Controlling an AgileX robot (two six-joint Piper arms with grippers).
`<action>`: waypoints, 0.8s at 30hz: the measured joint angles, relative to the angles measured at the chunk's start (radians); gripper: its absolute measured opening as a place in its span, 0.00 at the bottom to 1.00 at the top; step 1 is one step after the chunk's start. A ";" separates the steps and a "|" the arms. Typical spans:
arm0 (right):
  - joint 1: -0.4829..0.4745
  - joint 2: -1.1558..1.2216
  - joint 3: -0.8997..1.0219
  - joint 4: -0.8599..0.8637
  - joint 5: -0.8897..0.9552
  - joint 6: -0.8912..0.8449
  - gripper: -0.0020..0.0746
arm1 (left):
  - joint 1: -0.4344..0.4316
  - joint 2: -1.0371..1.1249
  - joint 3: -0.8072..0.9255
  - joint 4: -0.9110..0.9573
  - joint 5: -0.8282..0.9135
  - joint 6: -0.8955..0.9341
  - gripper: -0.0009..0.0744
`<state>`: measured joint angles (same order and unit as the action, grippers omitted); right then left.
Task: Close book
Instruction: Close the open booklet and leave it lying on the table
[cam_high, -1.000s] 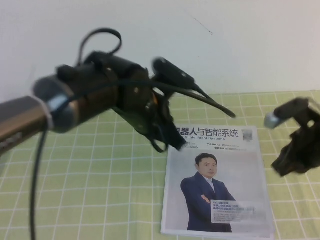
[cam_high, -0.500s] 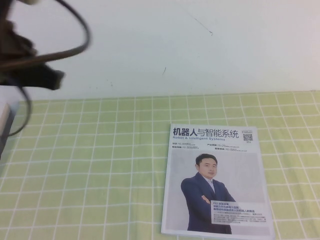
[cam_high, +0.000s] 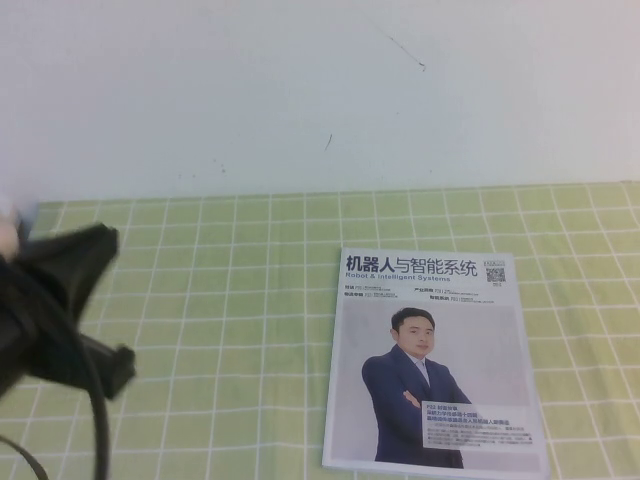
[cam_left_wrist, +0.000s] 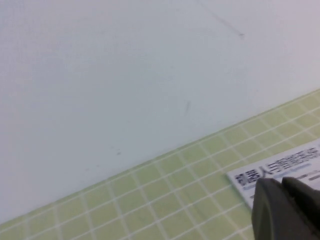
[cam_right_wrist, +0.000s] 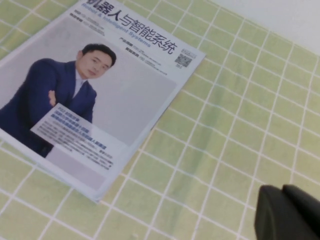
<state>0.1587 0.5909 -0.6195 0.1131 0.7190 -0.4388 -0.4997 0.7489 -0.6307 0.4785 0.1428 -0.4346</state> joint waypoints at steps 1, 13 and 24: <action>0.000 -0.043 0.044 0.014 -0.018 0.000 0.02 | 0.000 -0.005 0.048 0.002 -0.069 -0.011 0.01; 0.000 -0.284 0.263 0.193 -0.056 0.000 0.02 | 0.000 -0.007 0.268 0.028 -0.544 -0.032 0.01; 0.000 -0.284 0.266 0.235 -0.046 0.000 0.02 | 0.000 -0.010 0.268 0.033 -0.516 -0.034 0.01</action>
<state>0.1587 0.3068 -0.3539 0.3479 0.6734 -0.4388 -0.4997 0.7392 -0.3631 0.5115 -0.3736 -0.4682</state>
